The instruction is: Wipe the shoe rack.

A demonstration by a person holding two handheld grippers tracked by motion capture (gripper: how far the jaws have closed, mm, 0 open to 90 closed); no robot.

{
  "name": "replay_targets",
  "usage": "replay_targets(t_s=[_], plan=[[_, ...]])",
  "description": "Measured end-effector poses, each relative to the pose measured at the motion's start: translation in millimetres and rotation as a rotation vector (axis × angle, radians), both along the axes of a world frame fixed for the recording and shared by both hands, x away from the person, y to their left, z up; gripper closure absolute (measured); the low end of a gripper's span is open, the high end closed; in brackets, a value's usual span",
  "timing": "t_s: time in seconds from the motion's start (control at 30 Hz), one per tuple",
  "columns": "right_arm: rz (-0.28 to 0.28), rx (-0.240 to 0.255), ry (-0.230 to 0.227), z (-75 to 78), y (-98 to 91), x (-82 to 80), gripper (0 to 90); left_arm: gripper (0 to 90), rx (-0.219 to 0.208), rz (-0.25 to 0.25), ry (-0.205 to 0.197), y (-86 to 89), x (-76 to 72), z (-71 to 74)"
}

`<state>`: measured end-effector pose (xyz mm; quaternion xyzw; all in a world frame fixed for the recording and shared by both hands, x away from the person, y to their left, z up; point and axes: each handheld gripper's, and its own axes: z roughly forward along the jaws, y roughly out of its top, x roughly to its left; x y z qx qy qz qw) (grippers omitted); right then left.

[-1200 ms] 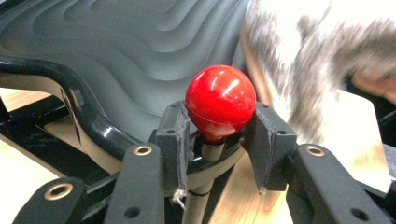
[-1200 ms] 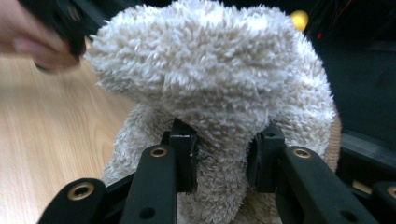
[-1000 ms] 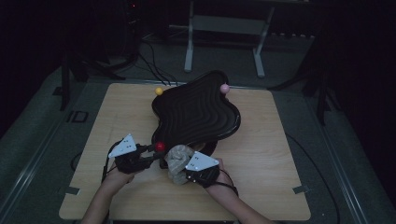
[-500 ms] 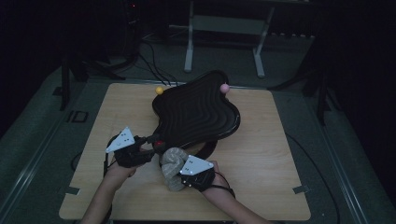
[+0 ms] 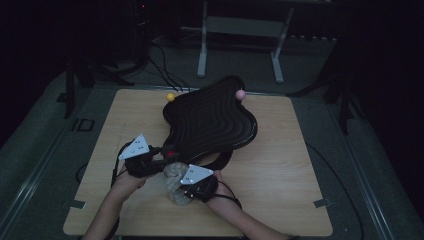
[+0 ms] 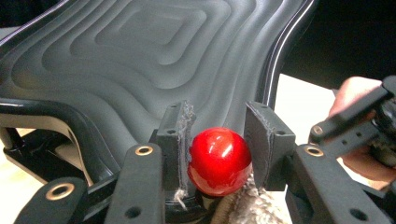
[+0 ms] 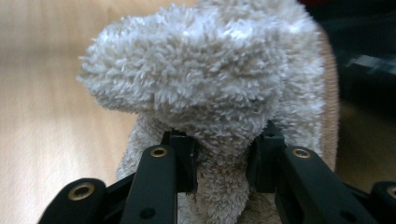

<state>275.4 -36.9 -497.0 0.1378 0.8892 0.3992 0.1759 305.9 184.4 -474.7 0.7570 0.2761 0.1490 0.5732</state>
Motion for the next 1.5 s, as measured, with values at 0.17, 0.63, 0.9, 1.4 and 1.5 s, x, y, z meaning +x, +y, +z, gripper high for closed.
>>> replay_targets(t_s=[0.17,0.63,0.9,1.4,1.5], plan=[[-0.016,-0.022,0.02,-13.0,7.4,10.3,68.7,61.0,-0.012,0.004,0.0,0.3,-0.7,-1.4],[-0.004,0.007,0.014,-19.0,17.4,12.2,69.7,60.8,-0.024,0.014,-0.001,0.9,-1.6,-3.2],[-0.029,0.041,-0.001,-2.5,-40.6,-1.0,69.7,56.9,0.004,0.018,0.004,-1.1,-2.3,-3.3],[-0.416,0.143,-0.088,9.6,-151.0,55.7,69.6,57.8,0.001,0.039,-0.03,-1.9,-5.6,-10.5],[-0.436,0.153,-0.077,2.6,-152.4,70.5,69.6,57.8,0.01,0.037,-0.033,-2.1,-5.4,-9.7]])
